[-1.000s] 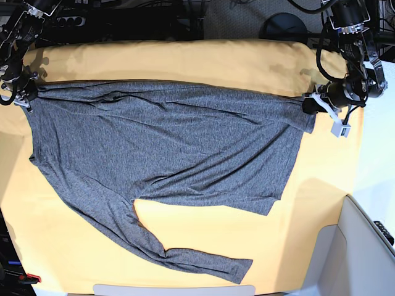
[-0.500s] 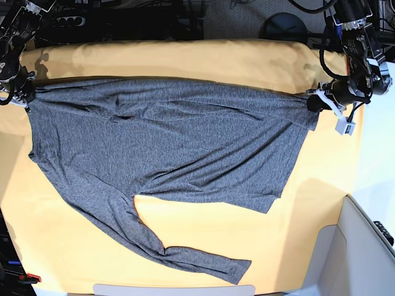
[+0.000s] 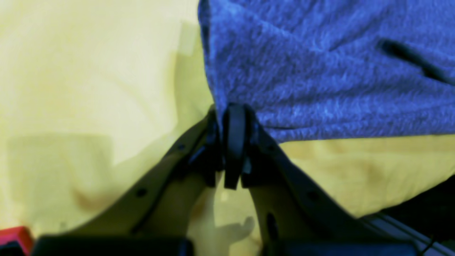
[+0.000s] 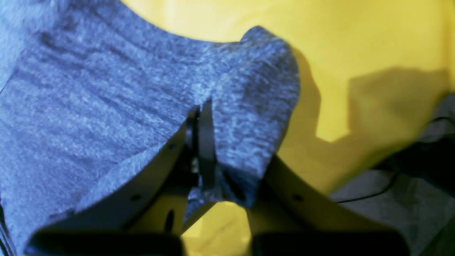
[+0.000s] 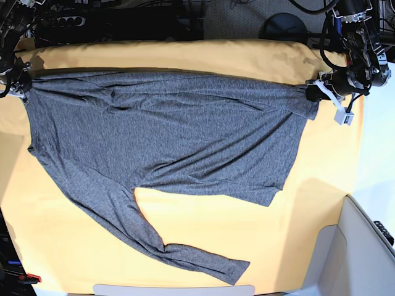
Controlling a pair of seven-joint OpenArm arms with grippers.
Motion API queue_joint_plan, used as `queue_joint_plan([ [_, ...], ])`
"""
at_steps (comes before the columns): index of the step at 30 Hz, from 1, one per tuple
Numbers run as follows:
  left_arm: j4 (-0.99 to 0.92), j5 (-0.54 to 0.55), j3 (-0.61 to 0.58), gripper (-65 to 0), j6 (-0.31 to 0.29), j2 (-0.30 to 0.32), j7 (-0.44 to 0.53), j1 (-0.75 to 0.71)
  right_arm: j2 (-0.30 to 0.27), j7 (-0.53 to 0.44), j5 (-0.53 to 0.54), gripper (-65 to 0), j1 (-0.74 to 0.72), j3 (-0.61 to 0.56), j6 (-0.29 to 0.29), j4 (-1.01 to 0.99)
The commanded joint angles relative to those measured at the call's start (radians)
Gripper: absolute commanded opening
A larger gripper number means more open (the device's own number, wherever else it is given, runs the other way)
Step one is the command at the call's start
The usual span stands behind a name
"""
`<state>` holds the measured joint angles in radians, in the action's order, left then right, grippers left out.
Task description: Fold the T-shirt properly
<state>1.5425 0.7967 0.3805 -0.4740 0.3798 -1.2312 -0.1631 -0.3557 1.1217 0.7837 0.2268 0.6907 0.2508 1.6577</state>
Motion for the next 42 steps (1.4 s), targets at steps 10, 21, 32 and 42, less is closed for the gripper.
queue_joint_plan([
  [10,0.045,-0.021,0.018,-64.9,0.007,0.025,0.003,-0.065,-0.029,-0.041,-0.028,-65.0,0.026,0.013,0.003,0.016],
  [21,0.103,-0.016,0.019,-64.9,0.007,0.005,0.003,-0.163,-0.029,-0.041,-0.028,-65.0,0.059,0.008,0.003,0.016],
  [32,0.103,-0.015,0.019,-64.9,0.007,-0.017,0.012,-0.201,-0.021,-0.044,-0.030,-65.0,0.067,0.004,0.003,-0.027],
  [42,0.100,-0.021,0.012,-62.5,0.007,-0.031,0.014,-0.195,-0.029,-0.041,-0.027,-57.9,0.027,-0.070,-0.190,-0.247],
])
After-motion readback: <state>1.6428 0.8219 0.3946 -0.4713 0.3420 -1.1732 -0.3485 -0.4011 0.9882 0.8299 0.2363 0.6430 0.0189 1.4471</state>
